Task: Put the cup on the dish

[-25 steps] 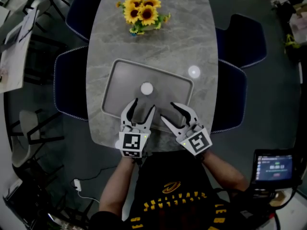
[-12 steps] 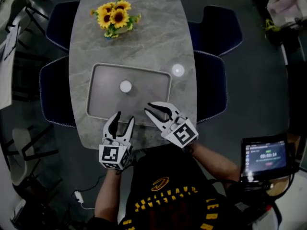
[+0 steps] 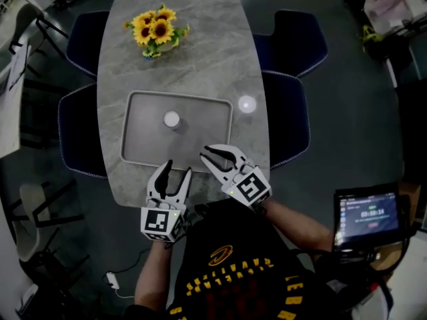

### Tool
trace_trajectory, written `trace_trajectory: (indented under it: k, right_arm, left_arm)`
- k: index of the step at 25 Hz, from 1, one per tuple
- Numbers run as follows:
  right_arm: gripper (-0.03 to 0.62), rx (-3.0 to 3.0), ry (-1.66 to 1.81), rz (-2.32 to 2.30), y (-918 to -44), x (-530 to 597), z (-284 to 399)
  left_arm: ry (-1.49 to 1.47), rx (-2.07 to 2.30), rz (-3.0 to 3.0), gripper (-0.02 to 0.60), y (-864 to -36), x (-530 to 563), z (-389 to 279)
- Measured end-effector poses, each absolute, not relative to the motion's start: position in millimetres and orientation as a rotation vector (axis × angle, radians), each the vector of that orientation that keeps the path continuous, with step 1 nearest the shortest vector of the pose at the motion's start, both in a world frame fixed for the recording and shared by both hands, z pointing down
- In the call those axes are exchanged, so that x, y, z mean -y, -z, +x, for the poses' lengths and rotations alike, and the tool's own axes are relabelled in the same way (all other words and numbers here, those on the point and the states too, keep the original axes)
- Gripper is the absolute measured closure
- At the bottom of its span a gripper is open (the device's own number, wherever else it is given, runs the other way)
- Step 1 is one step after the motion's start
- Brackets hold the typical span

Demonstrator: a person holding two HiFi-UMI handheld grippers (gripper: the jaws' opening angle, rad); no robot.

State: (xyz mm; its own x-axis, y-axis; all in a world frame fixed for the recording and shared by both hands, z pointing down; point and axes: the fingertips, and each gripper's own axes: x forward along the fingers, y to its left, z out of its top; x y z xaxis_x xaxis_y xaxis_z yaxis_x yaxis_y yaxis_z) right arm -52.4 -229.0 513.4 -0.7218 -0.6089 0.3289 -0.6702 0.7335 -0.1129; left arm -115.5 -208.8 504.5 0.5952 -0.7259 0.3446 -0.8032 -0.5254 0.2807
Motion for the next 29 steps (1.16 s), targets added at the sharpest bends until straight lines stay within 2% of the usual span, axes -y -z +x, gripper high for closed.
trace_trajectory:
  k: [10,19,29]
  right_arm:
    - [0.520,2.737,-0.268,0.997,-453.9,156.4,-51.9]
    - [0.520,2.806,-0.252,0.994,-413.3,127.6,-65.5]
    - [0.520,2.886,-0.101,1.054,-342.2,114.3,-56.0]
  left_arm:
    - [-0.187,1.228,2.477,0.360,-447.6,132.2,-111.2]
    - [-0.217,1.279,2.532,0.360,-425.7,99.3,-125.8]
    - [-0.163,1.264,2.632,0.360,-345.4,88.8,-104.1]
